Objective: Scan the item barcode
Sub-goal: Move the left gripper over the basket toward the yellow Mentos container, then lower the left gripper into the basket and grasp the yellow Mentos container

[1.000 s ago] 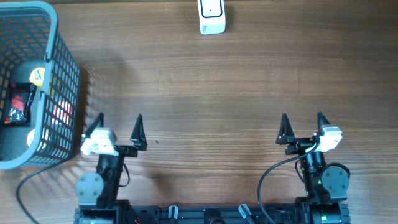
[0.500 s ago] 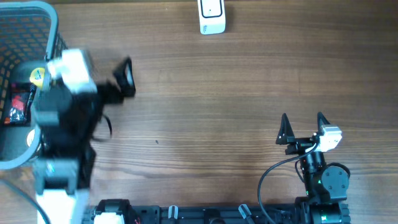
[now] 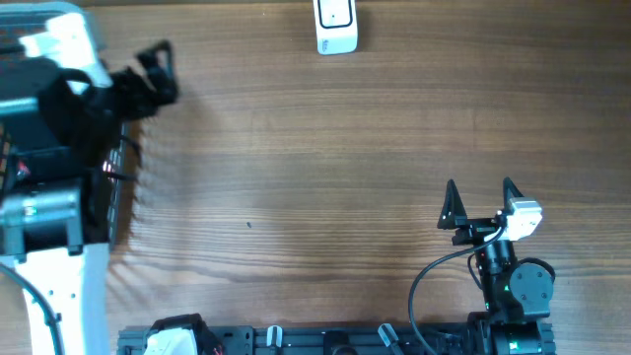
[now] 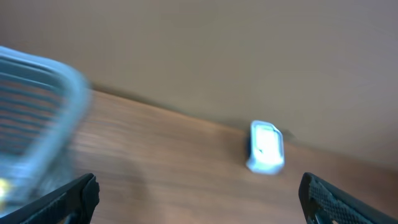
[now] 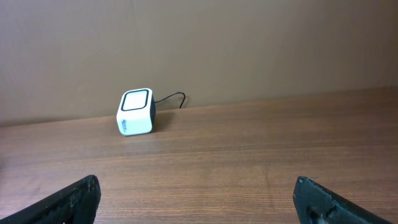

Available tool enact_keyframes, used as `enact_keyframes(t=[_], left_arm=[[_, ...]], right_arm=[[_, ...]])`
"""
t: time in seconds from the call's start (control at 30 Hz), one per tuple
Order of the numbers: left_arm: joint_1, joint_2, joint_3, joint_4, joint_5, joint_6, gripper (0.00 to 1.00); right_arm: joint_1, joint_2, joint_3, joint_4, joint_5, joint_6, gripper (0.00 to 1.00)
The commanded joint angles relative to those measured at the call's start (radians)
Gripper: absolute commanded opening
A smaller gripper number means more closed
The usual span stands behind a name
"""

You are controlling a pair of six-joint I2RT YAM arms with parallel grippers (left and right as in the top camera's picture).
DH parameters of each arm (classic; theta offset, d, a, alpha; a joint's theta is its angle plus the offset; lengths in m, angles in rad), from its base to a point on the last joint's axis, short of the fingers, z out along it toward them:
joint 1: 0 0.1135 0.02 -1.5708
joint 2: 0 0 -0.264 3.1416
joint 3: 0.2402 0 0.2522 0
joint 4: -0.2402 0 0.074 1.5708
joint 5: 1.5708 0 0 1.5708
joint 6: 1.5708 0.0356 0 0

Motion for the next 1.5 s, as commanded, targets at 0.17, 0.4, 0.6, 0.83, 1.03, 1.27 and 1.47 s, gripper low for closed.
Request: enact_keyframes(t=[0.17, 0.4, 0.6, 0.83, 1.03, 1.27, 1.47], left_arm=[[0.23, 0.085, 0.279, -0.087, -0.165, -0.111, 1.0], [0.36, 0.258, 0.414, -0.203, -0.227, -0.258, 1.0], [0.385, 0.468, 0.451, -0.268, -0.238, -0.348, 0.99], [0.385, 0.642, 0.45, -0.289, -0.278, -0.385, 1.0], [0.391, 0.739, 0.45, -0.301, -0.29, -0.388, 1.0], [0.396, 0.84, 0.448, -0.32, -0.29, -0.388, 1.0], [0.396, 0.916, 0.448, -0.322, -0.289, -0.387, 1.0]], right_arm=[[0.002, -0.002, -0.008, 0.005, -0.013, -0.004, 1.0], [0.002, -0.002, -0.008, 0.005, -0.013, -0.004, 1.0], [0.002, -0.002, -0.008, 0.005, -0.013, -0.004, 1.0], [0.002, -0.002, -0.008, 0.005, -0.013, -0.004, 1.0], [0.002, -0.002, -0.008, 0.005, -0.013, -0.004, 1.0], [0.002, -0.002, -0.008, 0.005, -0.013, -0.004, 0.99], [0.002, -0.002, -0.008, 0.005, -0.013, -0.004, 1.0]])
